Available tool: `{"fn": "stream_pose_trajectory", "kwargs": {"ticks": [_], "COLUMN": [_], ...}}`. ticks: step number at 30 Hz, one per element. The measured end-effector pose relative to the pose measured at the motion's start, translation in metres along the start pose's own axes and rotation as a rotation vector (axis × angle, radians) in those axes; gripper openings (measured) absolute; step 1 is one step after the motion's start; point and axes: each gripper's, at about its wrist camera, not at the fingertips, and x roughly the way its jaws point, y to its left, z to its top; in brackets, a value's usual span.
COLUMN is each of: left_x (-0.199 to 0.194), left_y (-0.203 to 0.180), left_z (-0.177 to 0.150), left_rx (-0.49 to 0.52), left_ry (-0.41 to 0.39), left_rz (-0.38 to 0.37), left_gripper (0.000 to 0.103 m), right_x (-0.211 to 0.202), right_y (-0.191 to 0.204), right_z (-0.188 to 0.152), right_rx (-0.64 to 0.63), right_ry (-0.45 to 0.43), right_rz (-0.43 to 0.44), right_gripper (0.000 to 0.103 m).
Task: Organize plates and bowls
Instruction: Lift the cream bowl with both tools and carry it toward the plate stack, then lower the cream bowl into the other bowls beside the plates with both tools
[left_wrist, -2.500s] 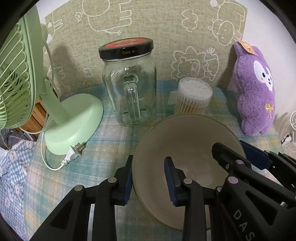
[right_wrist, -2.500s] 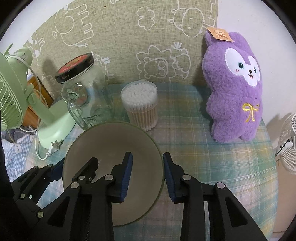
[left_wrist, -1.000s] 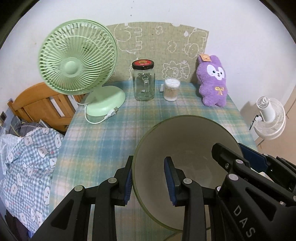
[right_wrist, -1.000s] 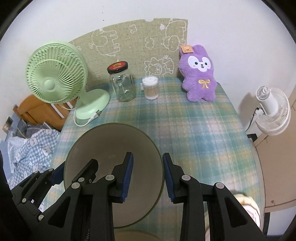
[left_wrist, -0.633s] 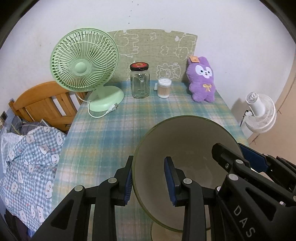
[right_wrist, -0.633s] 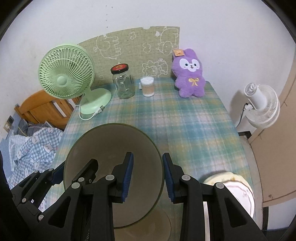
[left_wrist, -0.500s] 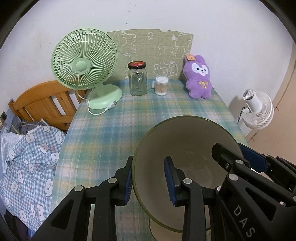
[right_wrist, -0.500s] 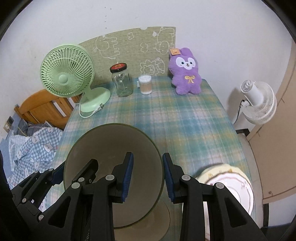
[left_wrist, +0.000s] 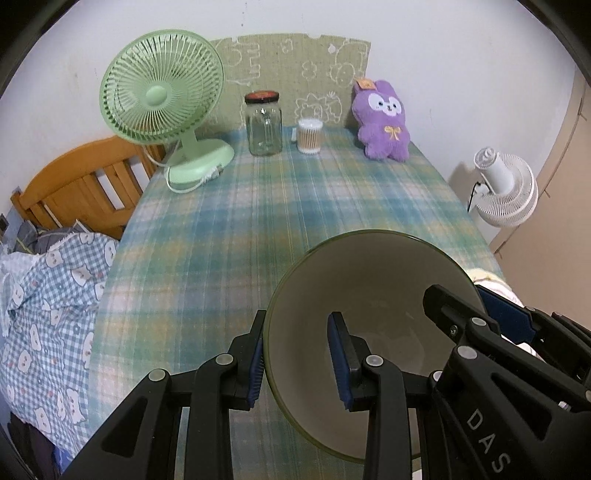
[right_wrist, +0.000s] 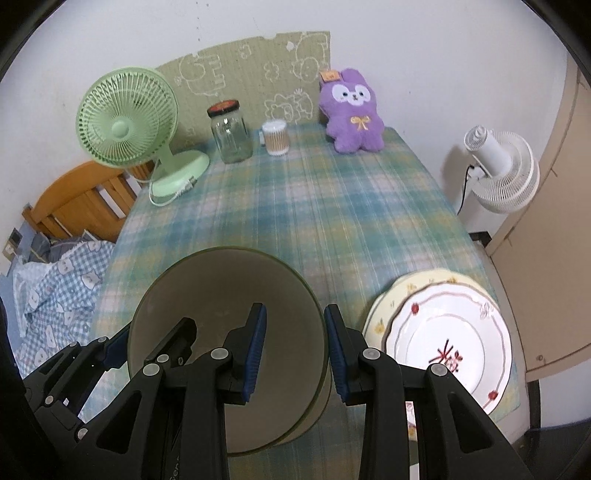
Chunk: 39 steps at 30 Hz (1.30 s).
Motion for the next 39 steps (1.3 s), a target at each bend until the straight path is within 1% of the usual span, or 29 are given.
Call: {"fn": "stream_pose_trajectory", "kwargs": {"ticks": [14, 22, 27, 38, 39], "left_x": [0.022, 0.033, 0.038, 0.04, 0.039], "left_y": [0.005, 0.003, 0.002, 0.001, 0.001], "left_z": [-0.019, -0.025, -0.027, -0.029, -0.029], "left_rx": [0.0, -0.001, -0.006, -0.005, -0.006], "left_ry": [0.073, 0.112, 0.133, 0.13, 0.131], "left_rz": [0.006, -0.008, -0.023, -0.029, -0.033], "left_gripper": [0.031, 0.031, 0.031, 0.031, 0.034], "right_x": [0.027, 0.038, 0.04, 0.043, 0.042], "right_y": [0.001, -0.002, -0.004, -0.006, -0.007], "right_z": [-0.018, -0.022, -0.025, -0.026, -0.025], "right_rx": [0.009, 0.014, 0.007, -0.003, -0.005], "right_ry": [0.071, 0.104, 0.1, 0.113, 0.118], "right_rz": [-0.002, -0.019, -0.039, -0.048, -0.044], "right_gripper": [0.035, 0.035, 0.033, 0.032, 0.032]}}
